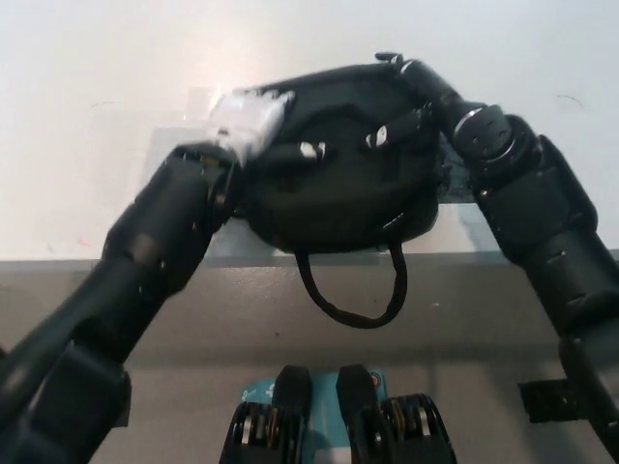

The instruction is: A soft travel bag is kept infront of the robot in the middle of the desk and the robot uses both its hands to press it to reduce its size

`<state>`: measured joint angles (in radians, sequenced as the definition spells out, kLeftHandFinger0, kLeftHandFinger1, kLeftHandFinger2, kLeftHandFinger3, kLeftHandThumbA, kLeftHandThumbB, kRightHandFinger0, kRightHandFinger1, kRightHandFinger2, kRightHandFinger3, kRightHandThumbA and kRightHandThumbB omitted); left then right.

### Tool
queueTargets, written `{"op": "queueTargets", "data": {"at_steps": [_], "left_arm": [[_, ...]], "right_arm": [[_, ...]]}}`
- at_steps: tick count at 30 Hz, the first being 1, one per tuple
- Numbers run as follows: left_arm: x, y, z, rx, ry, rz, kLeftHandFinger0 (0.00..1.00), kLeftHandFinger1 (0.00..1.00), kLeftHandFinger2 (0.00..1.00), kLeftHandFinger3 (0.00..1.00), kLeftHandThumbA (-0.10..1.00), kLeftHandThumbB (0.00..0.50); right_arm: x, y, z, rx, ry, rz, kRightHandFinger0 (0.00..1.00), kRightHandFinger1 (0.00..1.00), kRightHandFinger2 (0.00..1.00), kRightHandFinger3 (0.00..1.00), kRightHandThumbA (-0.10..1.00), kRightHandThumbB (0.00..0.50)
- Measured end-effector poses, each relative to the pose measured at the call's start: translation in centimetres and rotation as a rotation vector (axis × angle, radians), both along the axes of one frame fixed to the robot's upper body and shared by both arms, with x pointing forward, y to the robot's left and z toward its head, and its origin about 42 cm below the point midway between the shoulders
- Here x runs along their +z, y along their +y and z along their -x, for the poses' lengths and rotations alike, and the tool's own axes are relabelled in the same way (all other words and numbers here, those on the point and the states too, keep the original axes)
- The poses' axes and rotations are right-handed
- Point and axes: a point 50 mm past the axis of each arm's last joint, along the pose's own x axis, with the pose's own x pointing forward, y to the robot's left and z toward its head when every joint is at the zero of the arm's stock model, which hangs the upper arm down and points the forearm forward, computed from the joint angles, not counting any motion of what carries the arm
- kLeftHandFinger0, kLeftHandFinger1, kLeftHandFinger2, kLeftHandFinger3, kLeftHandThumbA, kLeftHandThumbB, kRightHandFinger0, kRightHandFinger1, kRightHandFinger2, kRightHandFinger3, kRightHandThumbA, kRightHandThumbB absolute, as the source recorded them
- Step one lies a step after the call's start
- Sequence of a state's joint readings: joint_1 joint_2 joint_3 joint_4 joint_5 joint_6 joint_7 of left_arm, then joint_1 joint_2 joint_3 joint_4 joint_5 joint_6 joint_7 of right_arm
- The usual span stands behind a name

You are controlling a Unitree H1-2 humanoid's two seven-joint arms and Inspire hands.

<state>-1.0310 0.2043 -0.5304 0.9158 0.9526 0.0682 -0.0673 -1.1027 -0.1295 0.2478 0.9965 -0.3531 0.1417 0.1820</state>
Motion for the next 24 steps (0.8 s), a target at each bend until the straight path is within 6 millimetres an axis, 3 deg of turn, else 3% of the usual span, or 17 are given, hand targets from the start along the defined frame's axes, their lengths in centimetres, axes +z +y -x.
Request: {"op": "queueTargets", "data": {"at_steps": [2, 5, 11, 13, 17, 18, 24], "left_arm": [[-1.1, 0.3, 0.4, 0.005, 0.01, 0.008, 1.0, 1.0, 1.0, 1.0, 1.0, 0.3], [-1.8, 0.4, 0.6, 0.008, 0.018, 0.007, 1.0, 1.0, 1.0, 1.0, 1.0, 0.178], [-3.3, 0.8, 0.8, 0.022, 0.027, 0.01, 1.0, 1.0, 1.0, 1.0, 1.0, 0.097], [-4.0, 0.8, 0.9, 0.027, 0.029, 0.012, 1.0, 1.0, 1.0, 1.0, 1.0, 0.096], [-5.2, 0.6, 1.1, 0.038, 0.029, 0.012, 1.0, 1.0, 1.0, 1.0, 1.0, 0.157], [-5.5, 0.6, 1.1, 0.041, 0.027, 0.012, 1.0, 1.0, 1.0, 1.0, 1.0, 0.184], [-6.6, 0.8, 1.4, 0.056, 0.009, 0.021, 1.0, 1.0, 1.0, 1.0, 1.0, 0.216]], "right_arm": [[-1.6, 0.5, 0.3, 0.018, 0.016, 0.082, 1.0, 1.0, 1.0, 1.0, 1.0, 0.32], [-3.7, 1.0, 0.7, 0.037, 0.027, 0.167, 1.0, 1.0, 1.0, 1.0, 1.0, 0.278], [-6.0, 1.1, 1.2, 0.089, -0.025, 0.351, 1.0, 1.0, 1.0, 1.0, 1.0, 0.276], [-6.8, 1.4, 1.4, 0.104, -0.04, 0.394, 1.0, 1.0, 1.0, 1.0, 1.0, 0.273], [-8.0, 1.5, 1.9, 0.11, -0.063, 0.432, 1.0, 1.0, 1.0, 1.0, 1.0, 0.221], [-8.4, 1.6, 2.0, 0.111, -0.075, 0.441, 1.0, 1.0, 1.0, 1.0, 1.0, 0.225], [-10.8, 2.8, 3.5, 0.14, -0.182, 0.534, 1.0, 1.0, 1.0, 1.0, 1.0, 0.229]]}}
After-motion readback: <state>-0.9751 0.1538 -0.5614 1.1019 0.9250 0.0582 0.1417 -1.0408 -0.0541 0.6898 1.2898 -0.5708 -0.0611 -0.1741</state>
